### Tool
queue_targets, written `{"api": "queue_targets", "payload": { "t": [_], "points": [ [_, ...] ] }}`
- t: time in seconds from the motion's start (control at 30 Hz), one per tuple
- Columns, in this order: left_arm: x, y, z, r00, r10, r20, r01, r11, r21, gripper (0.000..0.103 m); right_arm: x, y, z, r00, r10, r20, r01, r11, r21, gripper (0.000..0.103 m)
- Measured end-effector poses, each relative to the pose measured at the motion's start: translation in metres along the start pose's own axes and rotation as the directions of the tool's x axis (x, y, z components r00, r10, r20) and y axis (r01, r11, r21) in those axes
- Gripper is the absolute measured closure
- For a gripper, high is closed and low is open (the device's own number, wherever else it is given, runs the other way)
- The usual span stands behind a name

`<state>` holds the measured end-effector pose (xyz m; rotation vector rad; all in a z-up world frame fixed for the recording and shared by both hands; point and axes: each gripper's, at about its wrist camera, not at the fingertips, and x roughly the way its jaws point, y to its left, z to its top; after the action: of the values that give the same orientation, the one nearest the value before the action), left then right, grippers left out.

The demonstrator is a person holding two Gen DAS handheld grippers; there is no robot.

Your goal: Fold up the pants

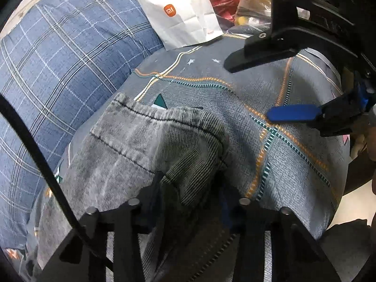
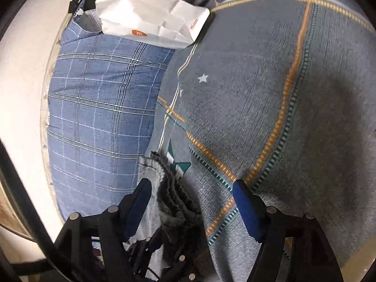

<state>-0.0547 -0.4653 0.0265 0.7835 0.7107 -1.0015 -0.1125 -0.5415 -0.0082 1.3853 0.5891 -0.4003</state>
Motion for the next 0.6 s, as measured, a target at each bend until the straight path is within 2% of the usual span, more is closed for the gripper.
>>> {"api": "queue_targets", "payload": {
  "t": [0.03, 0.07, 0.13, 0.2, 0.27, 0.33, 0.4, 0.47, 0.6],
  "points": [
    [0.001, 0.003, 0.001, 1.0, 0.008, 0.0, -0.008, 1.0, 0.0, 0.084, 0.001, 0.001, 0.0, 1.0, 0.015, -0.006, -0.015, 1.0, -0.003, 0.029],
    [-0.001, 0.01, 0.002, 1.0, 0.028, 0.0, -0.028, 0.999, -0.021, 0.086, 0.002, 0.003, 0.001, 1.0, 0.026, -0.009, -0.026, 1.0, -0.009, 0.029],
    [-0.015, 0.034, 0.001, 0.999, -0.013, 0.048, 0.02, 0.989, -0.148, 0.086, 0.004, 0.009, 0.0, 0.996, 0.082, -0.025, -0.083, 0.996, -0.03, 0.029],
    [-0.034, 0.059, -0.003, 0.991, -0.032, 0.13, 0.069, 0.954, -0.292, 0.086, 0.007, 0.017, -0.001, 0.987, 0.153, -0.054, -0.155, 0.986, -0.053, 0.029],
    [-0.043, 0.071, -0.006, 0.988, -0.023, 0.152, 0.076, 0.933, -0.352, 0.086, 0.015, 0.028, 0.001, 0.969, 0.226, -0.098, -0.232, 0.971, -0.054, 0.028],
    [-0.046, 0.074, -0.01, 0.987, -0.029, 0.155, 0.085, 0.926, -0.368, 0.086, 0.028, 0.038, 0.005, 0.959, 0.239, -0.153, -0.247, 0.969, -0.033, 0.026],
    [-0.046, 0.074, -0.013, 0.987, -0.033, 0.16, 0.091, 0.923, -0.374, 0.086, 0.049, 0.05, 0.012, 0.954, 0.213, -0.212, -0.223, 0.975, -0.023, 0.026],
    [-0.046, 0.07, -0.016, 0.985, -0.045, 0.164, 0.104, 0.923, -0.37, 0.086, 0.079, 0.06, 0.015, 0.927, 0.23, -0.296, -0.243, 0.97, -0.009, 0.026],
    [-0.043, 0.062, -0.02, 0.983, -0.098, 0.156, 0.15, 0.918, -0.367, 0.086, 0.103, 0.064, 0.014, 0.907, 0.247, -0.341, -0.27, 0.962, -0.022, 0.026]
  ]
}}
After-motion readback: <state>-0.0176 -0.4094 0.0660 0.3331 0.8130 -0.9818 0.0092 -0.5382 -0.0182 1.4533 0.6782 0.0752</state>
